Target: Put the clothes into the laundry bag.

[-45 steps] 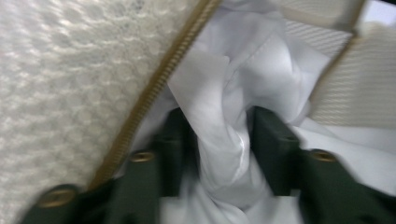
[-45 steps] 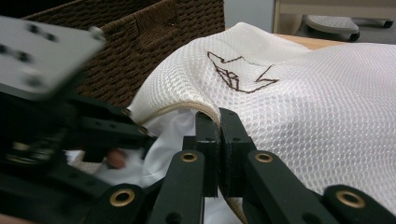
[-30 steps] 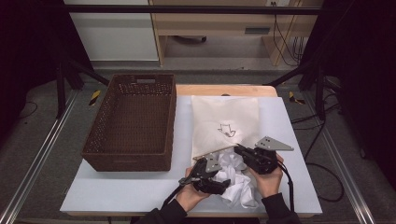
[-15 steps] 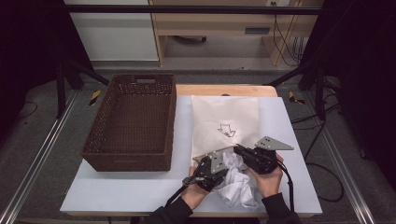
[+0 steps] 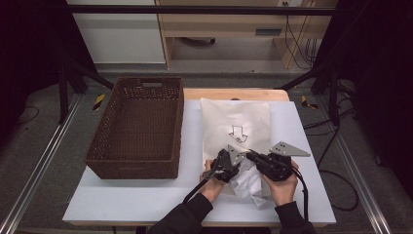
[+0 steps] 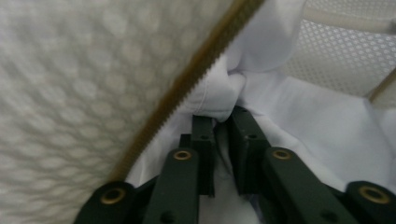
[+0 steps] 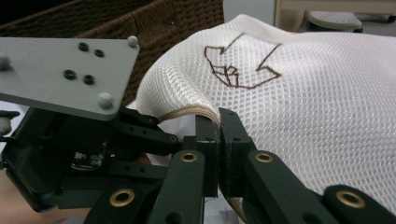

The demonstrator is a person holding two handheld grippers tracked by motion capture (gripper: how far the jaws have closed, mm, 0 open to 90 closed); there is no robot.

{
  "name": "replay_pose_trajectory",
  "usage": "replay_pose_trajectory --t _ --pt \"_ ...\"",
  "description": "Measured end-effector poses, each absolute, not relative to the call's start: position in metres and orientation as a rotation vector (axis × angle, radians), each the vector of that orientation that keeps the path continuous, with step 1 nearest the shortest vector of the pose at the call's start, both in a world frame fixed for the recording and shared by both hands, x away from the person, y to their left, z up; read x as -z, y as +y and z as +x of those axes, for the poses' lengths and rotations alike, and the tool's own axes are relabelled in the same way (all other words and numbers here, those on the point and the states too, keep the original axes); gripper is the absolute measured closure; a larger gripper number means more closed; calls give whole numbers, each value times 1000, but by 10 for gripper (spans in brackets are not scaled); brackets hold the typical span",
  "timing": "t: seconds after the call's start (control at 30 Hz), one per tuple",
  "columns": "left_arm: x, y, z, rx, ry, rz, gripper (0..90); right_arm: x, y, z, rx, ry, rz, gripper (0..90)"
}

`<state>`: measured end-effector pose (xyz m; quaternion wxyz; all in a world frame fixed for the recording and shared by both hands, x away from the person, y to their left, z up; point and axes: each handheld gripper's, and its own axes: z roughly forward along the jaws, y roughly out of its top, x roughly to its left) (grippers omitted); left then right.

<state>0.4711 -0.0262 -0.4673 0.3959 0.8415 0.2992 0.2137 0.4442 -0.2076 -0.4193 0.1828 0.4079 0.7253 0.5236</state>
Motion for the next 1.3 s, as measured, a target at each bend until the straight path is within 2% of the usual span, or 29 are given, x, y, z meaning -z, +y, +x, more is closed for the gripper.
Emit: replay_pose_trajectory --t 0.07,0.17,0.27,0.57,0.7,0.83,0.9,1.07,1.2,1.3 --pt "465 -23 469 -504 772 2122 708 422 -207 445 -1464 2055 1148 880" --pt "454 -13 460 -472 746 2100 547 422 -206 446 -1463 2048 1149 879" --pt "443 1 452 -415 718 2073 457 422 -208 445 -1467 2036 1152 879" --pt "419 31 409 -358 617 2055 348 421 -209 445 -1467 2030 1155 877" --pt "437 23 395 -358 616 2100 321 420 -210 445 -1467 2031 1156 875" --pt "462 -1 399 -358 618 2190 285 420 -209 445 -1465 2034 1153 875" --pt "465 -10 409 -345 651 2188 303 421 -209 445 -1464 2039 1153 876" --pt "459 -18 432 -305 705 2152 678 421 -208 445 -1470 2052 1162 879" --pt "445 -25 447 -406 713 2132 738 420 -208 445 -1483 2052 1166 881" --pt "448 -31 463 -416 744 2114 746 419 -208 444 -1482 2050 1163 881"
